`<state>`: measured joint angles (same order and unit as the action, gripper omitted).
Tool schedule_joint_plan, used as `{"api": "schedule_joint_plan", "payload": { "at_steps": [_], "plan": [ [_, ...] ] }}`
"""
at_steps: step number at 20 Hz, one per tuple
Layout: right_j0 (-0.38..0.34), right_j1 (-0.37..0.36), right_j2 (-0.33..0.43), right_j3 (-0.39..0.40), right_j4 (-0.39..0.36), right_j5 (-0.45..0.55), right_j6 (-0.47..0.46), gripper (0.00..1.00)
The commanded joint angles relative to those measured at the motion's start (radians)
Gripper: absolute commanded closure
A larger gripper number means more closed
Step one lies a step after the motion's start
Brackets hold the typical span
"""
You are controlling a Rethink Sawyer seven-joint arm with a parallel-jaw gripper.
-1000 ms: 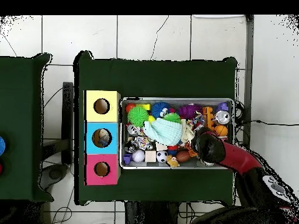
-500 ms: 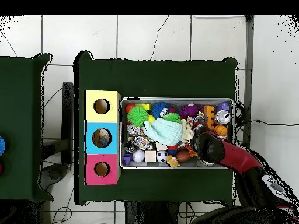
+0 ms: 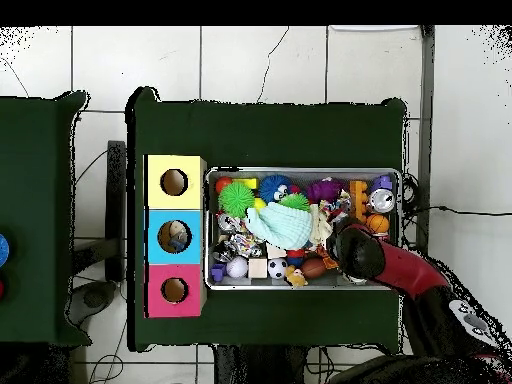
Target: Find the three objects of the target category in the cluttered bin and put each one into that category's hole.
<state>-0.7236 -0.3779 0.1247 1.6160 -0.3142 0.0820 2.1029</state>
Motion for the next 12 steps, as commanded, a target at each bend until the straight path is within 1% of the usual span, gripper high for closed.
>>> {"api": "schedule_joint_plan", "payload": {
  "at_steps": [1,3,5,8,12],
  "plan": [
    [0.096,-0.217,-0.012,0.133,0.025,0.113,0.094,1.0],
    [0.129,-0.281,-0.029,0.155,0.045,0.159,0.101,1.0],
    [0.146,-0.32,-0.032,0.163,0.062,0.202,0.097,1.0],
    [0.159,-0.338,-0.035,0.169,0.073,0.218,0.099,1.0],
    [0.172,-0.33,-0.042,0.176,0.078,0.201,0.112,1.0]
  ]
}}
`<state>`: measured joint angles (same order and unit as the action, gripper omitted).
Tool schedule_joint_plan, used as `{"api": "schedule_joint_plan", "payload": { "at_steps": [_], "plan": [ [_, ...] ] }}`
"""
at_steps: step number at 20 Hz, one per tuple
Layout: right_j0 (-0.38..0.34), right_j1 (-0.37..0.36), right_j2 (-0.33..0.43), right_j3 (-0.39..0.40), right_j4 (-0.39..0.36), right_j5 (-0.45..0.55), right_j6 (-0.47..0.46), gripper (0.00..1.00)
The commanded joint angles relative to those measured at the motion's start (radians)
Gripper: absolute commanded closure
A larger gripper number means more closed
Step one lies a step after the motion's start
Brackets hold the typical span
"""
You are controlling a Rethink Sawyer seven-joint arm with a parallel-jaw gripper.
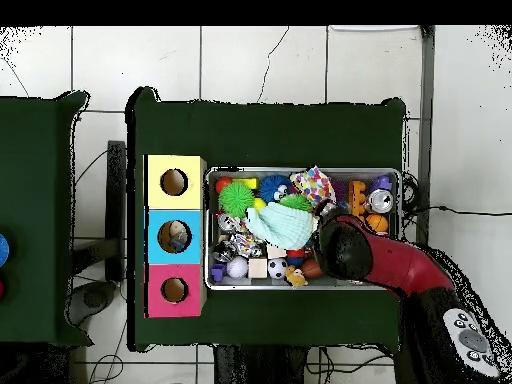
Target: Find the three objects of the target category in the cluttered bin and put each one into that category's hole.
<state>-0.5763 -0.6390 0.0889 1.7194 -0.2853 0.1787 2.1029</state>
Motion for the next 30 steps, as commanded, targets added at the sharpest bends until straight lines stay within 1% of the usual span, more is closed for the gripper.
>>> {"api": "schedule_joint_plan", "payload": {
  "at_steps": [1,6,13,16,20,21,23,28,29,30],
  "plan": [
    [0.03,-0.068,-0.01,0.078,0.051,0.098,0.119,1.0],
    [0.059,-0.082,-0.028,0.097,0.073,0.096,0.137,1.0],
    [0.123,-0.062,-0.06,0.105,0.113,0.065,0.183,1.0],
    [0.149,-0.056,-0.075,0.097,0.131,0.067,0.186,1.0],
    [0.22,-0.036,-0.12,0.071,0.178,0.076,0.223,1.0],
    [0.25,-0.026,-0.135,0.058,0.198,0.085,0.238,1.0],
    [0.283,-0.019,-0.151,0.05,0.237,0.1,0.253,1.0],
    [0.328,-0.01,-0.178,0.033,0.309,0.115,0.253,1.0],
    [0.355,-0.008,-0.194,0.018,0.329,0.136,0.261,1.0],
    [0.365,-0.008,-0.2,0.016,0.344,0.14,0.261,1.0]
  ]
}}
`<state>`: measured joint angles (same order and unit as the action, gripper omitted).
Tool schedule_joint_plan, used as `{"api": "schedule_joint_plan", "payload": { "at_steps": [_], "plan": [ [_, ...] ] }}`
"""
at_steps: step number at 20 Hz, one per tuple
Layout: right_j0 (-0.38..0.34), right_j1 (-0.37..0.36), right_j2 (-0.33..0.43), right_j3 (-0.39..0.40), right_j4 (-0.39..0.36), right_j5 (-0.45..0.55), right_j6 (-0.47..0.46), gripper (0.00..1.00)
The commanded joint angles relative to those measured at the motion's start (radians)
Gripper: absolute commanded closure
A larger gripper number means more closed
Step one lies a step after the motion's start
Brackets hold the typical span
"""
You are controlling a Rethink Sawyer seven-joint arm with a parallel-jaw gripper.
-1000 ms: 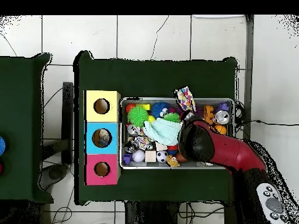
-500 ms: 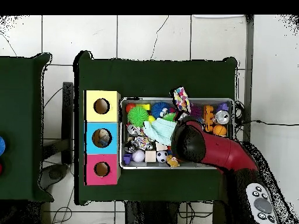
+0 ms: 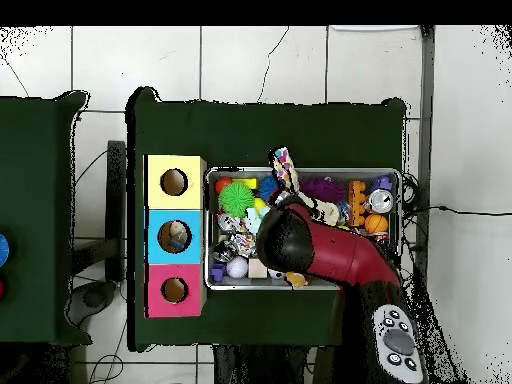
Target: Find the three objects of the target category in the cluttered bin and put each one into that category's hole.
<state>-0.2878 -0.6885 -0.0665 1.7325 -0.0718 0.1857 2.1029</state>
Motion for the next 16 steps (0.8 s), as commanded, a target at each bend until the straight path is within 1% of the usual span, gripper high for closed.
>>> {"api": "schedule_joint_plan", "payload": {
  "at_steps": [1,7,10,12,14,16],
  "plan": [
    [0.101,0.04,-0.053,0.003,0.155,0.148,0.271,1.0],
    [0.189,0.034,-0.104,0.004,0.246,0.181,0.295,1.0],
    [0.2,0.054,-0.116,0.003,0.271,0.157,0.271,1.0],
    [0.196,0.066,-0.114,0.005,0.284,0.139,0.254,1.0],
    [0.214,0.067,-0.134,-0.002,0.301,0.156,0.256,1.0],
    [0.243,0.049,-0.154,-0.014,0.321,0.21,0.263,1.0]
  ]
}}
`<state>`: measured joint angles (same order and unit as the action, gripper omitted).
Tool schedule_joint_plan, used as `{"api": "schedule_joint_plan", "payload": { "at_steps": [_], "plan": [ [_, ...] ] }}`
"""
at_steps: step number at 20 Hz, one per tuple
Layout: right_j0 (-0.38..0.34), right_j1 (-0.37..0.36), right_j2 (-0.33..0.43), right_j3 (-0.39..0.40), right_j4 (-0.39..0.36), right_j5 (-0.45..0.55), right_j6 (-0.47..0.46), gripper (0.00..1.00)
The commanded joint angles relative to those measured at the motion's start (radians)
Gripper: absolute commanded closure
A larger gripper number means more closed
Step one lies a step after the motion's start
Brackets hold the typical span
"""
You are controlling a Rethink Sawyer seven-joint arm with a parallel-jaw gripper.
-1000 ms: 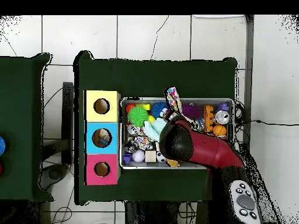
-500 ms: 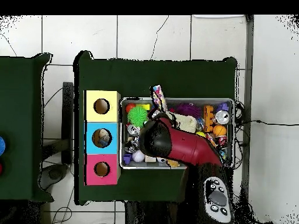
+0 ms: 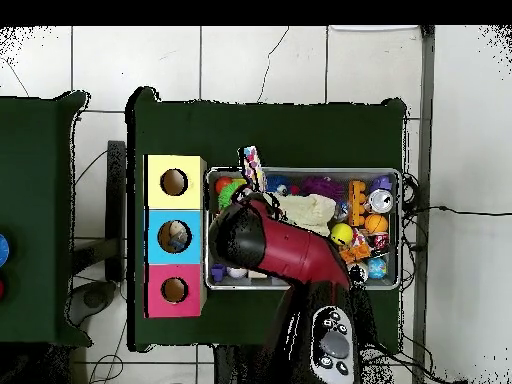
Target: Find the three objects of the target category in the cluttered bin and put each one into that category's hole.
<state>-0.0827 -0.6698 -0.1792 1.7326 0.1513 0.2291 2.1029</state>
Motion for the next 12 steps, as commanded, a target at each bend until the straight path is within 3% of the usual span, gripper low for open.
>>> {"api": "schedule_joint_plan", "payload": {
  "at_steps": [1,8,12],
  "plan": [
    [0.056,0.015,-0.058,-0.028,0.108,0.214,0.271,1.0],
    [0.117,0.025,-0.107,-0.069,0.161,0.277,0.297,1.0],
    [0.11,0.05,-0.119,-0.101,0.168,0.277,0.263,1.0]
  ]
}}
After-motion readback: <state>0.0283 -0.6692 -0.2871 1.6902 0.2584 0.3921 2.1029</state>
